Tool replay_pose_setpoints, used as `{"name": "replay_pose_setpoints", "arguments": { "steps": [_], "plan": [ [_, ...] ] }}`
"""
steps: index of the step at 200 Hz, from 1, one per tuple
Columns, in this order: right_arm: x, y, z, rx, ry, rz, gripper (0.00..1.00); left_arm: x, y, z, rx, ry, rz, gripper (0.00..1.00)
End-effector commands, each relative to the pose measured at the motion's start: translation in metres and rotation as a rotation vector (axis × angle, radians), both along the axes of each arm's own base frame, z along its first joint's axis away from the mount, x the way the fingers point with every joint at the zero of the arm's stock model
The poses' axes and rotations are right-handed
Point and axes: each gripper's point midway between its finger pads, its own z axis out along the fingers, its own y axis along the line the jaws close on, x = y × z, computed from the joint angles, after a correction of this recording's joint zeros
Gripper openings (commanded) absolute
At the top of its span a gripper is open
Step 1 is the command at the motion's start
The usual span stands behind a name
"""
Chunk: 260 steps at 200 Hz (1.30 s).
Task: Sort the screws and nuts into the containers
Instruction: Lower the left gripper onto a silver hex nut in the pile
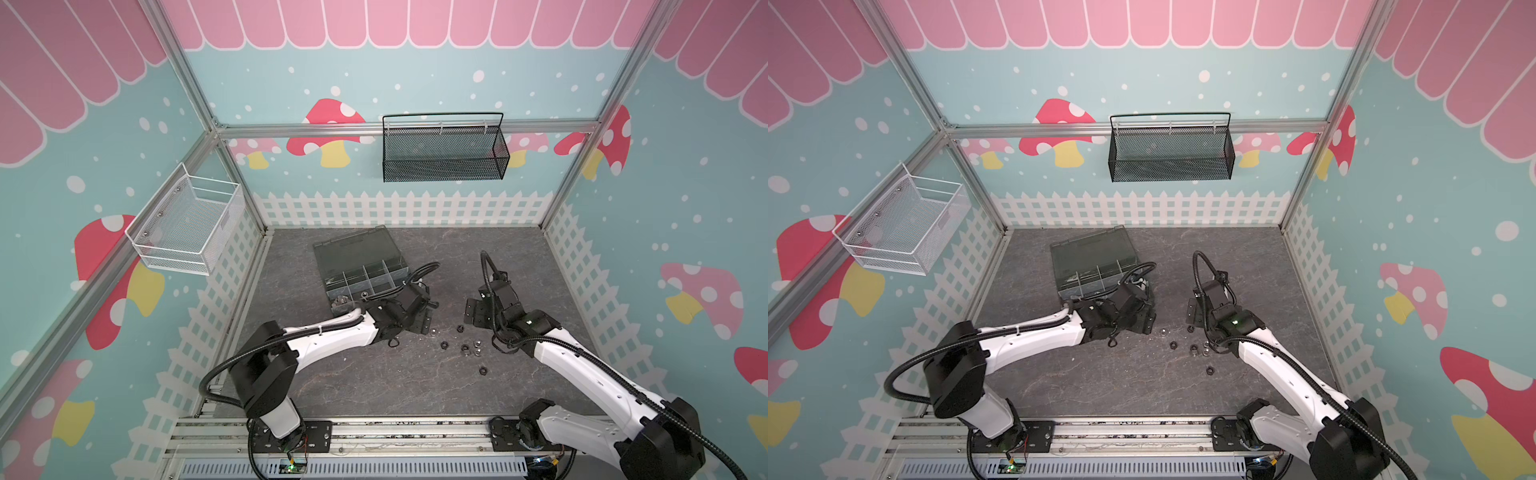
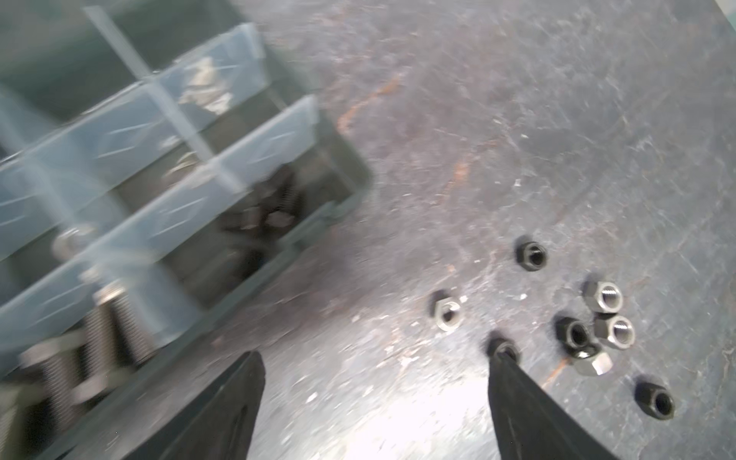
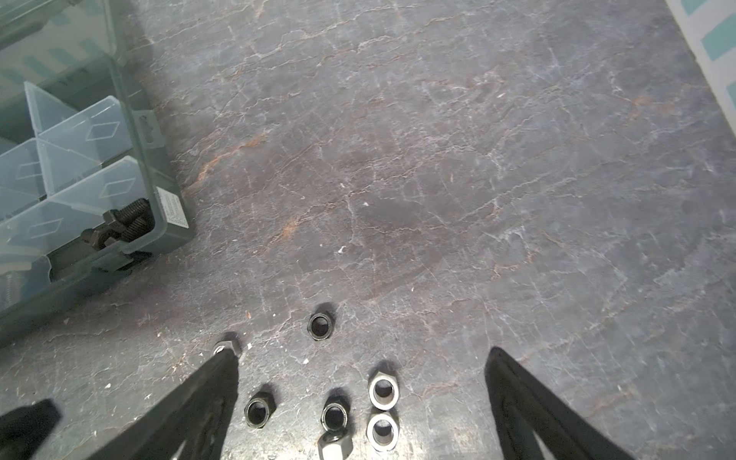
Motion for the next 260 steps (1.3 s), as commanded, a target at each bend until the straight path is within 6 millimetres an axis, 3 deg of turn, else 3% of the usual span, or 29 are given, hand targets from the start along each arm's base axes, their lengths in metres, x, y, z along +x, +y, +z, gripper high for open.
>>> {"name": "replay_pose_setpoints", "arguments": {
  "steps": [1,37,91,190,260],
  "plan": [
    [-0.008,-0.017,0.001,-0.018,0.008,-0.083,0.98,-0.009,-0.017,-0.021,0.105,0.056,-0.067,0.82],
    [-0.010,-0.023,0.014,-0.003,-0.033,-0.107,0.98,-0.009,-0.037,-0.051,0.201,0.110,-0.102,0.70],
    [-0.014,-0.027,0.029,0.019,-0.087,-0.121,0.98,-0.013,-0.040,-0.082,0.273,0.185,-0.126,0.59],
    [-0.014,-0.030,0.028,0.012,-0.088,-0.135,0.98,-0.014,-0.048,-0.102,0.310,0.235,-0.158,0.46],
    [-0.012,-0.030,0.034,0.007,-0.103,-0.135,0.98,-0.016,-0.038,-0.111,0.362,0.264,-0.149,0.39]
  ]
}}
